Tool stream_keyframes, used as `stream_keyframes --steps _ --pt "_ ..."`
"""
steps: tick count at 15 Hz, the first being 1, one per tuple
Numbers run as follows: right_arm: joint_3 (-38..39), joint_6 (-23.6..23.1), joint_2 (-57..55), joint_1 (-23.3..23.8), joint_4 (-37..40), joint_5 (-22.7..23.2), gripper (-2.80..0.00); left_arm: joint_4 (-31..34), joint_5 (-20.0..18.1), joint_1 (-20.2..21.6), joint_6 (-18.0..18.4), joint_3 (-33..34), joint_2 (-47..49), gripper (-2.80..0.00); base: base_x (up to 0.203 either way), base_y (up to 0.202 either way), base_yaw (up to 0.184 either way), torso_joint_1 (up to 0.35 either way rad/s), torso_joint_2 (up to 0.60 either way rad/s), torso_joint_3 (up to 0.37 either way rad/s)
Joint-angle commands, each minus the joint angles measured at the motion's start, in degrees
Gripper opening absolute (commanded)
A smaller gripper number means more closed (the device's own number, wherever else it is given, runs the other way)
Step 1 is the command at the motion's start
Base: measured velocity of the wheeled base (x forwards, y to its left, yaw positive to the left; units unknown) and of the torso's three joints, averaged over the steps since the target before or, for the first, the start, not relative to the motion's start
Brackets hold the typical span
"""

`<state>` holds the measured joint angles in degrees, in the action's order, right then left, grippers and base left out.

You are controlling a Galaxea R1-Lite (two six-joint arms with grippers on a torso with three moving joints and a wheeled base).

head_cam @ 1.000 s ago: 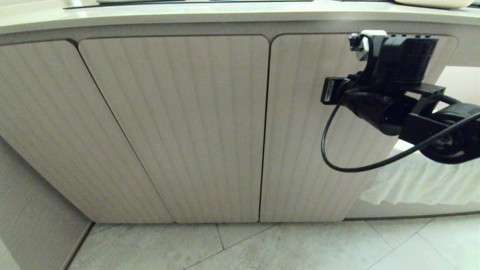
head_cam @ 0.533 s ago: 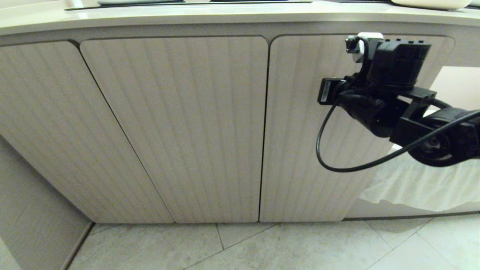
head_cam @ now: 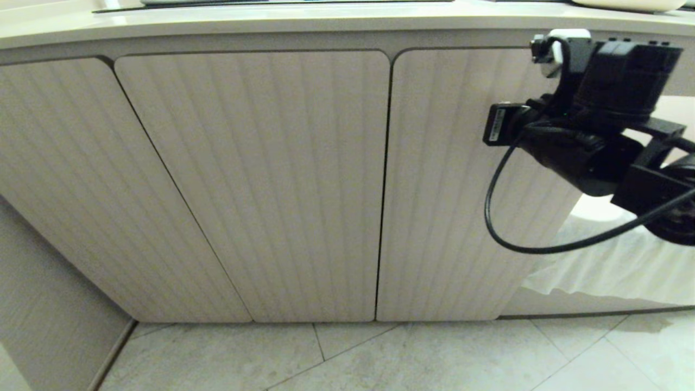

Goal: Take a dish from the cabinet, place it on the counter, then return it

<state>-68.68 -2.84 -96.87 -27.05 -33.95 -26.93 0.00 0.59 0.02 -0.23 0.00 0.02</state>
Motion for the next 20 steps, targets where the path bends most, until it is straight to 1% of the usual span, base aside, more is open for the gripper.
stream_keyframes --steps 1,5,8,13,16,18,20 --pt "5.2 -1.0 7.7 -0.1 0.3 -0.2 -2.80 0.0 0.0 0.0 0.0 0.0 0.0 -2.80 0.000 0.000 0.000 0.000 0.00 0.000" --pt "15.4 -3.0 19.0 0.6 2.6 -0.3 -2.80 0.0 0.0 0.0 0.0 0.0 0.0 -2.80 0.000 0.000 0.000 0.000 0.00 0.000" --pt "21.7 -3.8 27.5 2.5 8.1 -0.2 -2.80 0.0 0.0 0.0 0.0 0.0 0.0 -2.80 0.000 0.000 0.000 0.000 0.00 0.000" --pt "33.6 -4.0 41.5 9.3 20.3 0.2 -2.80 0.0 0.0 0.0 0.0 0.0 0.0 -2.80 0.000 0.000 0.000 0.000 0.00 0.000" --pt "42.5 -4.6 48.1 12.7 22.5 0.7 -2.80 0.0 0.0 0.0 0.0 0.0 0.0 -2.80 0.000 0.000 0.000 0.000 0.00 0.000" --pt "47.4 -6.2 52.6 15.9 22.8 3.3 -2.80 0.0 0.0 0.0 0.0 0.0 0.0 -2.80 0.000 0.000 0.000 0.000 0.00 0.000" --pt "50.8 -7.8 56.3 19.8 23.0 7.3 -2.80 0.0 0.0 0.0 0.0 0.0 0.0 -2.80 0.000 0.000 0.000 0.000 0.00 0.000"
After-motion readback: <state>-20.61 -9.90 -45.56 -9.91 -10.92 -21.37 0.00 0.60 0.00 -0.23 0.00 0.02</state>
